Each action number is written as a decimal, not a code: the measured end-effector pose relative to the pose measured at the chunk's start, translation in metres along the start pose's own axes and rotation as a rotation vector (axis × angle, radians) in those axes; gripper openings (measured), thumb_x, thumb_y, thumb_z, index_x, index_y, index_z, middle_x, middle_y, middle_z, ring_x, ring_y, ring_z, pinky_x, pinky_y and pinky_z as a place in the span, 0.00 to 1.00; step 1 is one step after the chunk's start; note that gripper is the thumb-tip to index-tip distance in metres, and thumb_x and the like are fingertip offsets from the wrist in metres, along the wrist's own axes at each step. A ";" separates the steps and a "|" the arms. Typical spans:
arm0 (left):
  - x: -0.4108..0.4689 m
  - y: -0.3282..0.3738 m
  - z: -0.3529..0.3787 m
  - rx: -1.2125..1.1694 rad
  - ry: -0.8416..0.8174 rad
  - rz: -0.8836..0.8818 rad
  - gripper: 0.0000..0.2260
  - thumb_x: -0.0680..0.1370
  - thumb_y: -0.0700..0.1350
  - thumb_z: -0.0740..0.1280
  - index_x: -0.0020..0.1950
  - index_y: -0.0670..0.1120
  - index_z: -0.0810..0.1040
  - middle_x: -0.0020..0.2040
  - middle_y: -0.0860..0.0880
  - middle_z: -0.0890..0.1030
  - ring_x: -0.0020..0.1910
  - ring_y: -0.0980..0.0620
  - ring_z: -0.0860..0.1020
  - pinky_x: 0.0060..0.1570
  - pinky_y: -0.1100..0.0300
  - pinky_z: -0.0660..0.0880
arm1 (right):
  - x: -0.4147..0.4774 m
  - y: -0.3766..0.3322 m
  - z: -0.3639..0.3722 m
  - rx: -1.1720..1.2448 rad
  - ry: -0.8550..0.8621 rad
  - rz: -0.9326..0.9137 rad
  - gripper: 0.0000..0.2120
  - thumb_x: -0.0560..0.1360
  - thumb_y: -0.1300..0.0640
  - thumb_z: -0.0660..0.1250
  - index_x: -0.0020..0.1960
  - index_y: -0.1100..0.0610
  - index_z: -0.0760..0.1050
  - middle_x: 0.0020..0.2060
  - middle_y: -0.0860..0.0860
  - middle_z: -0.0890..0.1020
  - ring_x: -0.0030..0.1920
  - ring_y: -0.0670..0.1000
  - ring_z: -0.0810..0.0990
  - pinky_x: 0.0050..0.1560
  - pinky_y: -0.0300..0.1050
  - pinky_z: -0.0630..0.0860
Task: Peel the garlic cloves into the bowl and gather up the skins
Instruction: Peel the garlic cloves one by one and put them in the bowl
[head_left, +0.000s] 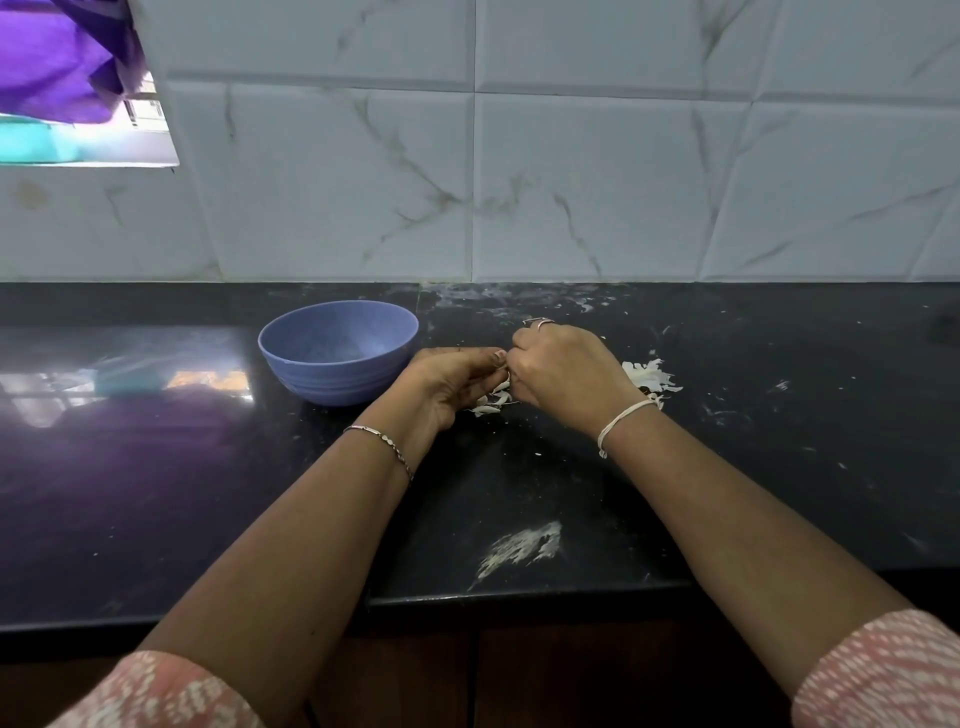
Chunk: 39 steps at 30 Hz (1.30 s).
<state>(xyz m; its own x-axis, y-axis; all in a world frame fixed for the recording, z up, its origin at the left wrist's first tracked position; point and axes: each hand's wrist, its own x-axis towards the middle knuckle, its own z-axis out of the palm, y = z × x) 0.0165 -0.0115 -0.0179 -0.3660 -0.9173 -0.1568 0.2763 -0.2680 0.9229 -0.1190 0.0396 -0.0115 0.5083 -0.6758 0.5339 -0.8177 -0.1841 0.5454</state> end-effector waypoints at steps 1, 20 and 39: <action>0.000 0.000 0.000 -0.002 0.003 -0.001 0.01 0.74 0.30 0.69 0.45 0.33 0.81 0.36 0.43 0.83 0.31 0.54 0.82 0.37 0.66 0.81 | 0.000 0.000 0.000 -0.010 0.008 -0.002 0.12 0.55 0.57 0.80 0.27 0.54 0.76 0.26 0.49 0.75 0.27 0.50 0.76 0.24 0.40 0.68; -0.006 -0.001 0.005 0.002 -0.110 0.078 0.04 0.74 0.29 0.69 0.45 0.36 0.80 0.34 0.46 0.83 0.34 0.54 0.83 0.38 0.65 0.81 | -0.009 0.015 0.004 0.742 0.028 0.607 0.02 0.69 0.58 0.71 0.37 0.53 0.80 0.30 0.44 0.77 0.33 0.44 0.75 0.37 0.37 0.71; -0.010 0.000 0.012 0.184 -0.061 0.341 0.06 0.75 0.30 0.69 0.51 0.33 0.80 0.37 0.45 0.82 0.31 0.58 0.81 0.36 0.68 0.79 | -0.012 0.024 -0.007 1.570 -0.076 1.017 0.03 0.74 0.65 0.71 0.42 0.61 0.83 0.34 0.53 0.84 0.35 0.45 0.81 0.42 0.38 0.80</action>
<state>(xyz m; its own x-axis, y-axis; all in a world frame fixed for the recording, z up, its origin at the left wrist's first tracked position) 0.0096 0.0011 -0.0120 -0.3346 -0.9238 0.1862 0.2297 0.1117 0.9668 -0.1430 0.0486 0.0002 -0.2454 -0.9524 0.1806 -0.2535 -0.1168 -0.9603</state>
